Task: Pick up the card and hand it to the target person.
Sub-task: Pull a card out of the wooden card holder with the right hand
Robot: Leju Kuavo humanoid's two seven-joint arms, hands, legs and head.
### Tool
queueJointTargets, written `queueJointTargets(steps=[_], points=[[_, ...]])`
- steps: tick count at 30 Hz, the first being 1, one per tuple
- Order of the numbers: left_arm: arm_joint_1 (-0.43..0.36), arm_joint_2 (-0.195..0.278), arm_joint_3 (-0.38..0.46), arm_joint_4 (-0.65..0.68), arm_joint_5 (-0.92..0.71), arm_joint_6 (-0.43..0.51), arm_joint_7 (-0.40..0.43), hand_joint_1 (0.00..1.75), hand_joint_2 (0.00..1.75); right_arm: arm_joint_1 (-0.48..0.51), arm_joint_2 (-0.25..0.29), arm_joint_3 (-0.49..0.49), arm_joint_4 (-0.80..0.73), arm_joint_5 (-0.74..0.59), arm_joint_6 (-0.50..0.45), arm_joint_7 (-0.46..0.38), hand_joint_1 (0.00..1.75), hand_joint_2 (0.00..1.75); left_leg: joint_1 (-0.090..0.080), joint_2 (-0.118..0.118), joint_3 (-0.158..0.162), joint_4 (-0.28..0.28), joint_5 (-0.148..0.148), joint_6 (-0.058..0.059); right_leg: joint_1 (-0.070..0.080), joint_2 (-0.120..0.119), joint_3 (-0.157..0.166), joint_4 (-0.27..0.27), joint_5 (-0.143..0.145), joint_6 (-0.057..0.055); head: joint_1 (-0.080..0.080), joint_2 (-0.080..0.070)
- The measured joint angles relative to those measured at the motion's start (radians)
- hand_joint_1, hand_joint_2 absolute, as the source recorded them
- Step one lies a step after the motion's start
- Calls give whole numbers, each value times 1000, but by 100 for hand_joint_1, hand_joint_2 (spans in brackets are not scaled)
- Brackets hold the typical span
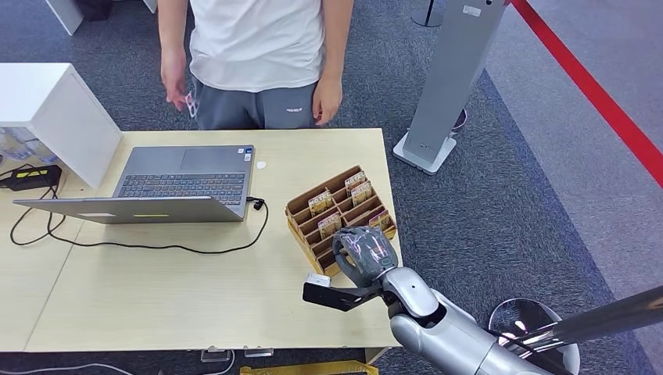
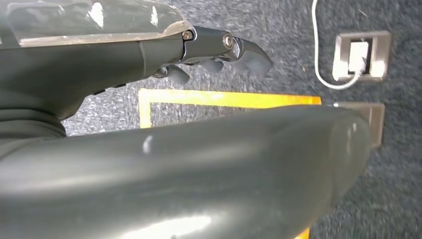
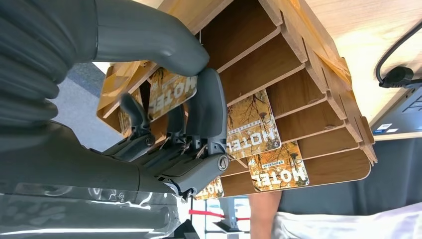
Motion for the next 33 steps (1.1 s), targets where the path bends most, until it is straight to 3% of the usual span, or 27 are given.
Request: queueJointTargets(steps=[3,7,10,20,27,33], points=[[0,2,0,0,6,-10,-9,0,0,-1,0,0,0,-3,0,-1,95,175,0,0,0,0,0,0,0,0,0,0,0,0,0,0],[0,4,0,0,25,-23,-22,0,0,-2,-1,-1,0,-3,0,0,93,175,0,0,0,0,0,0,0,0,0,0,0,0,0,0],[0,5,0,0,30,-26,-24,0,0,-3,-2,-1,1,-3,0,0,80,175,0,0,0,0,0,0,0,0,0,0,0,0,0,0],[0,6,0,0,42,-44,-41,0,0,-8,-3,-2,1,-2,0,11,72,175,0,0,0,0,0,0,0,0,0,0,0,0,0,0],[0,6,0,0,51,-50,-50,0,0,-12,-8,-6,-4,1,2,24,74,175,0,0,0,0,0,0,0,0,0,0,0,0,0,0],[0,6,0,0,53,-57,-52,0,0,-16,-13,-7,-4,1,2,28,99,175,0,0,0,0,0,0,0,0,0,0,0,0,0,0]])
